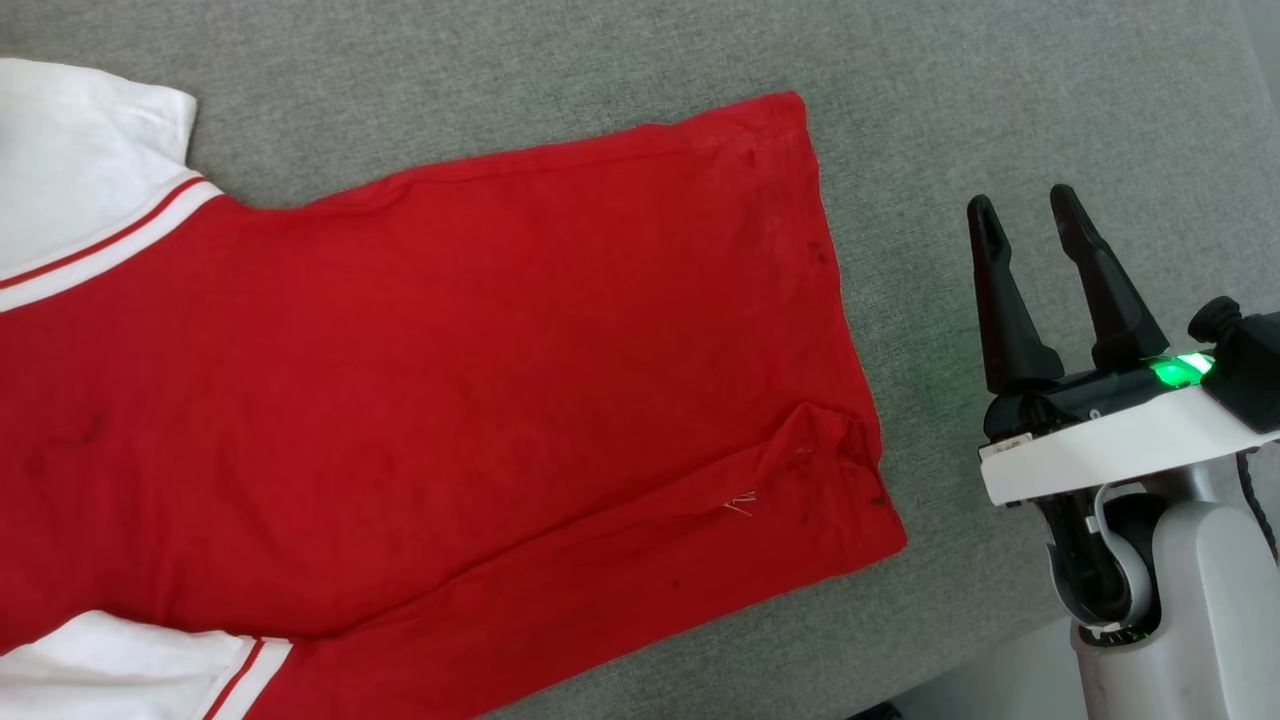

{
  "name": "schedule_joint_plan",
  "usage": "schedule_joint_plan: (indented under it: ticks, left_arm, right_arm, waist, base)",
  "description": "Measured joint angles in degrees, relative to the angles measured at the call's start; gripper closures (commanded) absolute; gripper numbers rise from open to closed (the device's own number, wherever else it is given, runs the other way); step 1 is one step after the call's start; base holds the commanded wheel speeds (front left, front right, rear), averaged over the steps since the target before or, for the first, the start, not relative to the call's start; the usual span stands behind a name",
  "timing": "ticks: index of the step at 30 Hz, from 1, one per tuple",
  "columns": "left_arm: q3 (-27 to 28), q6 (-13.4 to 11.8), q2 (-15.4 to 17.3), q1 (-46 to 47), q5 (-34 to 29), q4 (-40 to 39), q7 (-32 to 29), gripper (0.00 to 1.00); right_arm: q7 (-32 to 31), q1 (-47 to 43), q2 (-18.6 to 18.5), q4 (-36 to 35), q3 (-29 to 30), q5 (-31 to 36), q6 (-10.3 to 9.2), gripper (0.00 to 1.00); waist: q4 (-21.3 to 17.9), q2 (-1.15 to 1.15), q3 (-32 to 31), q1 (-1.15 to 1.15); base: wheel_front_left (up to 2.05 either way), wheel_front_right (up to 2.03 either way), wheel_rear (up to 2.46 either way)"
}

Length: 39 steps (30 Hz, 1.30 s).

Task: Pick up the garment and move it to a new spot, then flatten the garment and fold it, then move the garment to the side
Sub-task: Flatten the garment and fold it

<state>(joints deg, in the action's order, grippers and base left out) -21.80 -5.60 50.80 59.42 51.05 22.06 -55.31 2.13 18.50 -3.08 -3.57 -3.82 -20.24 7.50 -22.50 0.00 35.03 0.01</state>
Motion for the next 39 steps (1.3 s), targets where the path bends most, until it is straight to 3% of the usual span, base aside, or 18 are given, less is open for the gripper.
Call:
schedule_joint_plan:
  ticks: [3, 4, 5, 6, 15, 23, 28, 39]
  left_arm:
    - [0.23, -1.03, 0.31, -0.55, 1.36, -0.78, -2.30, 0.00]
    - [0.30, -1.23, 0.29, -0.87, 1.71, -0.98, -2.53, 0.50]
    - [0.63, -1.55, 0.13, -1.18, 2.10, -1.10, -2.52, 0.86]
    - [1.01, -1.90, -0.08, -1.48, 2.55, -1.13, -2.48, 1.00]
    - [1.51, -1.43, -3.60, -3.74, 2.63, -0.46, 4.59, 1.00]
    - [1.04, 1.51, -8.48, -3.52, 2.63, 0.07, 11.00, 1.00]
    - [1.01, 2.03, -10.92, -2.71, 2.56, -1.60, 14.04, 1.00]
    - [-0.74, 3.56, -13.33, -2.55, 1.62, -6.35, 16.59, 1.00]
  right_arm:
    - [0.27, 0.04, 0.02, 0.46, 0.25, -0.56, 0.00, 0.00]
    - [0.27, 0.09, 0.03, 0.60, 0.30, -0.73, 0.00, 0.00]
    - [0.21, 0.25, 0.03, 0.76, 0.30, -0.90, 0.00, 0.00]
    - [0.01, 0.47, 0.03, 0.82, 0.27, -1.22, 0.00, 0.00]
    - [-3.30, 1.63, -0.26, 2.54, 1.38, -3.42, 0.00, 0.00]
    - [-17.01, 6.46, -4.91, 10.71, 3.55, -9.37, 0.00, 0.00]
    - [-25.87, 11.31, -7.33, 15.02, 3.26, -10.27, 0.00, 0.00]
    - [-40.32, 23.12, -10.42, 23.59, 1.57, -10.56, 0.00, 0.00]
  waist:
    - [-0.16, 0.00, 0.25, 0.00]
    - [-0.14, 0.00, 0.28, 0.00]
    - [-0.12, 0.00, 0.31, -0.01]
    - [-0.10, 0.00, 0.29, -0.01]
    - [1.11, 0.00, -1.56, 0.00]
    - [5.91, 0.00, -4.18, 0.00]
    - [10.13, 0.00, -4.82, -0.01]
    - [16.87, 0.00, -3.11, 0.00]
  base:
    - [0.00, 0.00, 0.00]
    - [0.00, 0.00, 0.00]
    - [0.00, 0.00, 0.00]
    - [0.00, 0.00, 0.00]
    - [0.00, 0.00, 0.00]
    - [0.00, 0.00, 0.00]
    - [0.00, 0.00, 0.00]
    - [0.00, 0.00, 0.00]
